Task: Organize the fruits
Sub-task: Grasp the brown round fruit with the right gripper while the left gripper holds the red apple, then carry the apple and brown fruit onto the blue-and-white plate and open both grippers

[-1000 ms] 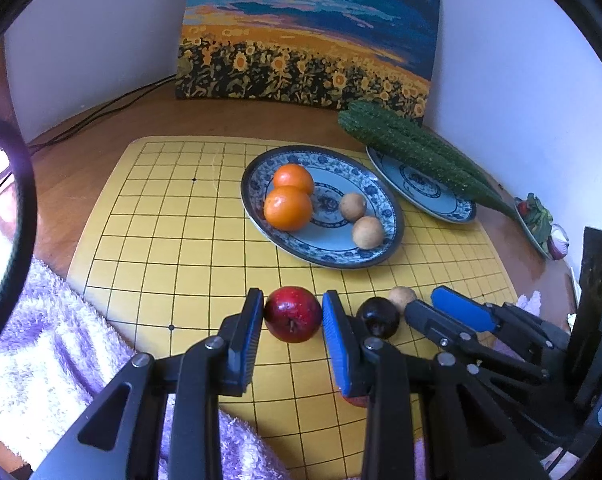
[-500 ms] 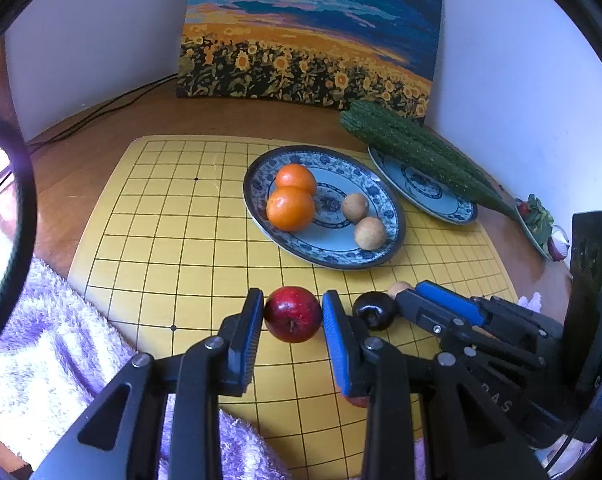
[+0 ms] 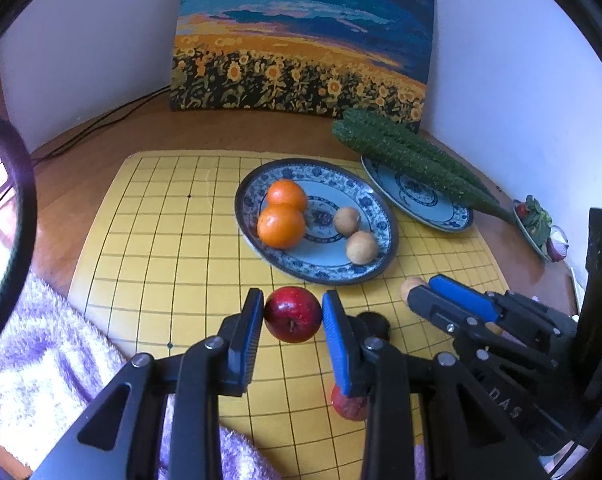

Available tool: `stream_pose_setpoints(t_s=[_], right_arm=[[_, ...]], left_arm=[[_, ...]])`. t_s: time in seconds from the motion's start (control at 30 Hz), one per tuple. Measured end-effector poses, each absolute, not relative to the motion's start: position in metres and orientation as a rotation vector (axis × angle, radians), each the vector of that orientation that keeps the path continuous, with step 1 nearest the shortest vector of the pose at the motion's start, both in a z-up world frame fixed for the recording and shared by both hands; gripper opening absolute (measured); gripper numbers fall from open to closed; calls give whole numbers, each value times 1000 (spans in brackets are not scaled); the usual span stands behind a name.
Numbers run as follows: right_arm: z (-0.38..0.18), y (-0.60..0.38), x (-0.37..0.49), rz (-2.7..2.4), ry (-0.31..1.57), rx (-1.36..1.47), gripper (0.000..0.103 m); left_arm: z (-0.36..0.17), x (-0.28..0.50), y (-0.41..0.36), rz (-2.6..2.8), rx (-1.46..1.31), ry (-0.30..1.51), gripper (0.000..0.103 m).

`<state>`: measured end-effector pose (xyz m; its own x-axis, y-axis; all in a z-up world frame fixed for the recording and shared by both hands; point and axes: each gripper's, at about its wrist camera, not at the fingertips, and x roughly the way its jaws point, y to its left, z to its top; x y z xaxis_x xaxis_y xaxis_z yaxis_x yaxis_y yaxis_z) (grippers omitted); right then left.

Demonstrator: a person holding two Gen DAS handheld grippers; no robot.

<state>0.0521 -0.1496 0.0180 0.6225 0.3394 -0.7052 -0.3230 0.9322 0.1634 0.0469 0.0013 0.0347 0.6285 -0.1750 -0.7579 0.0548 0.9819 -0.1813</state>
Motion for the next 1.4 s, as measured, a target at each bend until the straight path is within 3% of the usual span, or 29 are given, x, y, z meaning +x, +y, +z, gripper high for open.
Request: stream_pose_setpoints(t_s=[0.9, 1.4], right_arm=[[33, -154, 102, 378, 784, 4, 24], [27, -144, 120, 380, 783, 0, 24]], left_arm=[[53, 110, -24, -124, -96, 809, 32], [37, 153, -27, -110, -100, 796, 32]])
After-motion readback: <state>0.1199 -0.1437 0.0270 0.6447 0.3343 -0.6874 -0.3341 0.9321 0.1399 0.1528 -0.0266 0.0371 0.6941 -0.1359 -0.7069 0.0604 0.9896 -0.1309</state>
